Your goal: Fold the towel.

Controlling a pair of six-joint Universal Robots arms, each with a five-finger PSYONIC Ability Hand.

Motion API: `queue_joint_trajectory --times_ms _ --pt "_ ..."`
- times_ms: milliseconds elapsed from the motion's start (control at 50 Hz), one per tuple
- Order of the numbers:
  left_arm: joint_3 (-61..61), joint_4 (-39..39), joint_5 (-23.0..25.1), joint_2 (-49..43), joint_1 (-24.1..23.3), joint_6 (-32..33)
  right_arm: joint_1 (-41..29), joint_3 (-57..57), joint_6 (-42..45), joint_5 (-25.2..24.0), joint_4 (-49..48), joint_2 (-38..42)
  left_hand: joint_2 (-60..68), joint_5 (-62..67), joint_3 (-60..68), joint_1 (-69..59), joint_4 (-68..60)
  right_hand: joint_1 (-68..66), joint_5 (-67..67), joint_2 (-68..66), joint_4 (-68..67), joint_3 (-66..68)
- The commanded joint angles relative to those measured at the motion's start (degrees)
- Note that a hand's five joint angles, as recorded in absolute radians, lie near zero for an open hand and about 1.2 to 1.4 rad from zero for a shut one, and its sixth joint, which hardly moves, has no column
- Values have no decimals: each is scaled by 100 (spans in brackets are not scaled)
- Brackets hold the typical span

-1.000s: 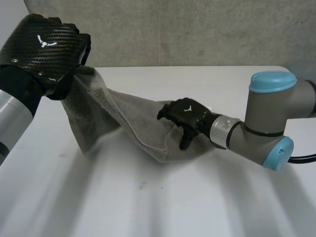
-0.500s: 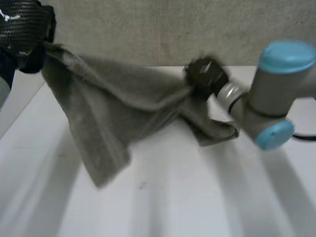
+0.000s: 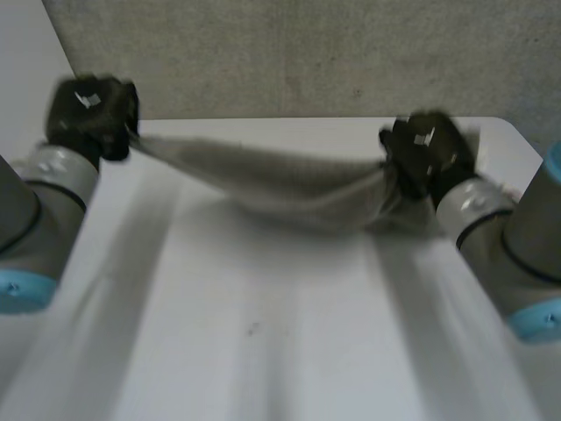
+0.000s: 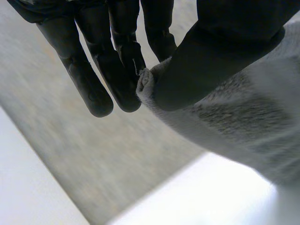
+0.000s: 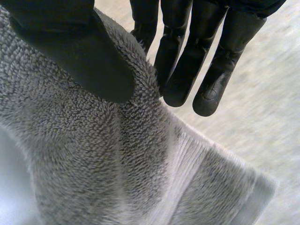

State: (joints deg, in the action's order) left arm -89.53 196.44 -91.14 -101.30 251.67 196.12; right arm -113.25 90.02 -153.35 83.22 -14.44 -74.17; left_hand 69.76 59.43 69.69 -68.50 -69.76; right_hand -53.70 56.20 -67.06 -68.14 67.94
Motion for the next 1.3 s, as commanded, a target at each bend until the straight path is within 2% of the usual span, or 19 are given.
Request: queue_joint_trajectory --times_ms 20,40,60,80,100,140,280,300,380,460,500,600,660,820,1000,1300 --pt "-696 26 17 -293 -215 13 -21 490 24 -96 239 569 1024 1057 1031 -1150 -1024 -2436 1186 -1101 -992 1012" --pt "-697 26 17 -294 -215 13 -21 464 7 -96 441 605 1024 1057 1031 -1150 -1024 -1352 102 -16 93 -73" --pt "-767 35 26 -294 -206 31 -21 464 7 -96 443 605 1024 1057 1031 -1150 -1024 -1341 91 -5 104 -83" --pt "-811 35 26 -294 -189 31 -4 420 -19 -113 677 596 1024 1057 1031 -1150 -1024 -525 -725 811 920 -900" --pt "-812 35 26 -294 -188 31 -4 420 -19 -113 680 596 1024 1057 1031 -1150 -1024 -516 -734 819 928 -908" --pt "-855 0 26 -232 -145 31 40 236 -54 -157 1074 535 1024 1057 1031 -1150 -1024 690 -1939 2025 2134 -2114" --pt "-1014 0 35 -171 31 22 92 -317 -64 -149 1479 368 1024 1057 1031 -1150 -1024 1348 -2598 2683 2792 -2772" --pt "-1075 0 35 -118 31 14 284 -545 15 -244 1697 350 1024 1057 1031 -1150 -1024 1834 -3084 3169 3278 -3258" --pt "-1207 0 35 -30 -12 13 505 -1011 68 -560 2146 472 1024 1057 1031 -1150 -1024 2325 -3575 3661 3770 -3749" --pt "-1242 0 35 -4 -21 13 550 -1312 279 -737 2236 746 1024 1057 1031 -1150 -1024 2360 -3610 3695 3804 -3784" --pt "-1277 0 35 14 -21 13 576 -1557 831 -807 2280 973 1024 1057 1031 -1150 -1024 2360 -3610 3695 3804 -3784" --pt "-1304 0 35 14 -13 13 585 -1681 1422 -843 2227 1203 1024 1057 1031 -1150 -1024 2377 -3627 3712 3821 -3801" --pt "-1348 0 35 14 5 22 541 -2102 1949 -966 2236 1738 1024 1057 1031 -1150 -1024 2427 -3677 3763 3872 -3852" --pt "-1374 0 35 5 5 22 462 -2322 1809 -957 2236 2108 1024 1057 1031 -1150 -1024 2444 -3694 3780 3888 -3868" --pt "-1374 0 35 -4 14 31 374 -2559 764 -931 2236 2213 1024 1057 1031 -1150 -1024 2411 -3661 3746 3855 -3835" --pt "-1409 0 44 -4 31 31 286 -3298 657 -816 2244 2969 1024 1057 1031 -1150 -1024 2276 -3526 3611 3720 -3700"
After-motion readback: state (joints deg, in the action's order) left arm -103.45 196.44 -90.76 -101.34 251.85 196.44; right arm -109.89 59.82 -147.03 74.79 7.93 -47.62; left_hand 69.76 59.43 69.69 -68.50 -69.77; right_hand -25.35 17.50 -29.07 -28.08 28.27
